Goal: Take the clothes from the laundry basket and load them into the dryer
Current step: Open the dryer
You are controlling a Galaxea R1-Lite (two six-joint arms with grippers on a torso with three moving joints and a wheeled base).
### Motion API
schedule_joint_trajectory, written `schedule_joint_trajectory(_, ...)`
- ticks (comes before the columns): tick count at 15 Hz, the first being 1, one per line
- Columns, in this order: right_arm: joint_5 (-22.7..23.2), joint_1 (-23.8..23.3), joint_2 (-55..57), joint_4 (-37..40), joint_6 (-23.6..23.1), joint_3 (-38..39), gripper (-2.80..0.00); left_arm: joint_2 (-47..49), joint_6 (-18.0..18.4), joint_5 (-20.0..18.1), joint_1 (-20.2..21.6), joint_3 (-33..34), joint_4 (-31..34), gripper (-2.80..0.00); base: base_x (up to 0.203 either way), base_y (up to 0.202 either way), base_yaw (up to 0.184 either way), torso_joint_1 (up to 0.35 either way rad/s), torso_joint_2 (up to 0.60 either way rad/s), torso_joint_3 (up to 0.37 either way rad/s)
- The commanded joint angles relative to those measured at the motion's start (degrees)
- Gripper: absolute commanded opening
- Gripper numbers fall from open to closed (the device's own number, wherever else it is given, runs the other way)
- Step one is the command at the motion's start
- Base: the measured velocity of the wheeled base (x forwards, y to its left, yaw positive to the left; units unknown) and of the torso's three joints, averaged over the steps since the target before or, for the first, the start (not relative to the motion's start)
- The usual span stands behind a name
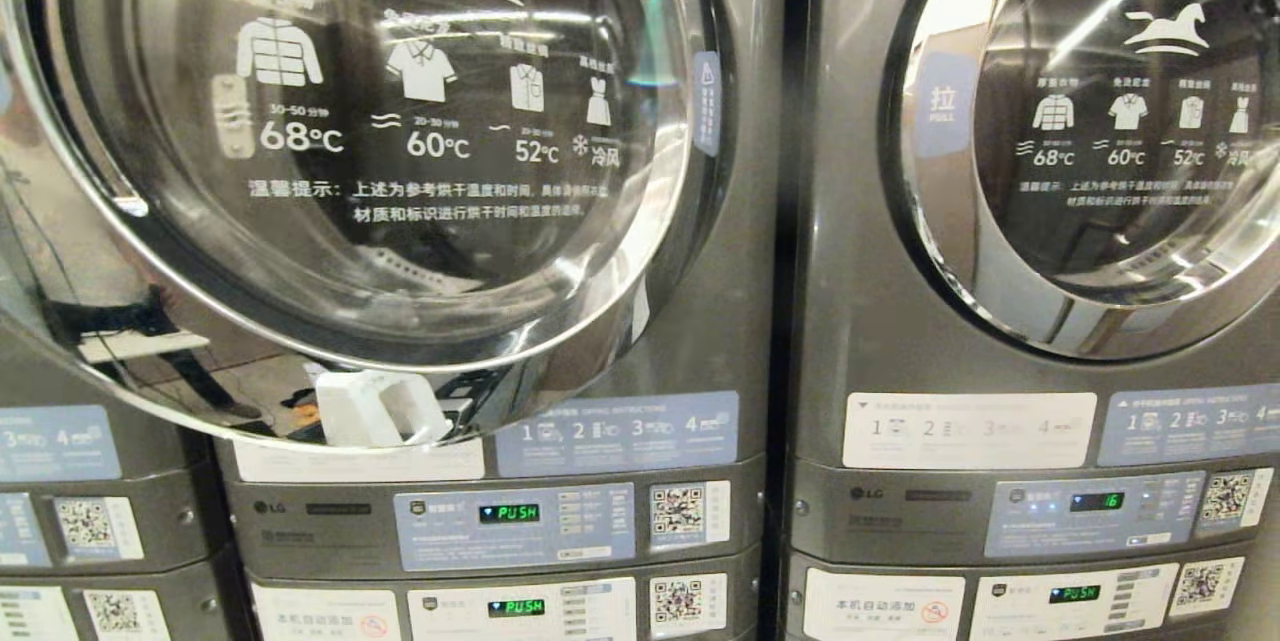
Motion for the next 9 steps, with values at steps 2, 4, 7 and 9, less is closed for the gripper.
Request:
schedule_joint_trajectory(2,0.01,0.02,-0.02,-0.02,0.00,0.01,-2.80,-0.02,-0.13,0.02,0.02,0.03,0.01,-2.80,0.000,-0.195,0.002,0.003,0.00,-0.005)
schedule_joint_trajectory(4,0.01,0.02,-0.02,0.04,0.00,0.01,-2.80,-0.02,-0.31,0.11,0.02,0.07,0.01,-2.80,0.000,-0.197,0.004,0.003,0.00,0.003)
schedule_joint_trajectory(7,0.01,0.02,-0.02,-0.02,0.00,0.01,-2.80,-0.02,-0.31,0.11,0.02,0.00,0.01,-2.80,0.000,-0.133,0.000,0.002,0.00,0.001)
schedule_joint_trajectory(9,0.01,0.02,-0.02,0.06,0.00,0.01,-2.80,-0.02,-0.31,0.19,0.02,0.00,0.01,-2.80,0.000,0.000,0.000,0.000,0.00,0.000)
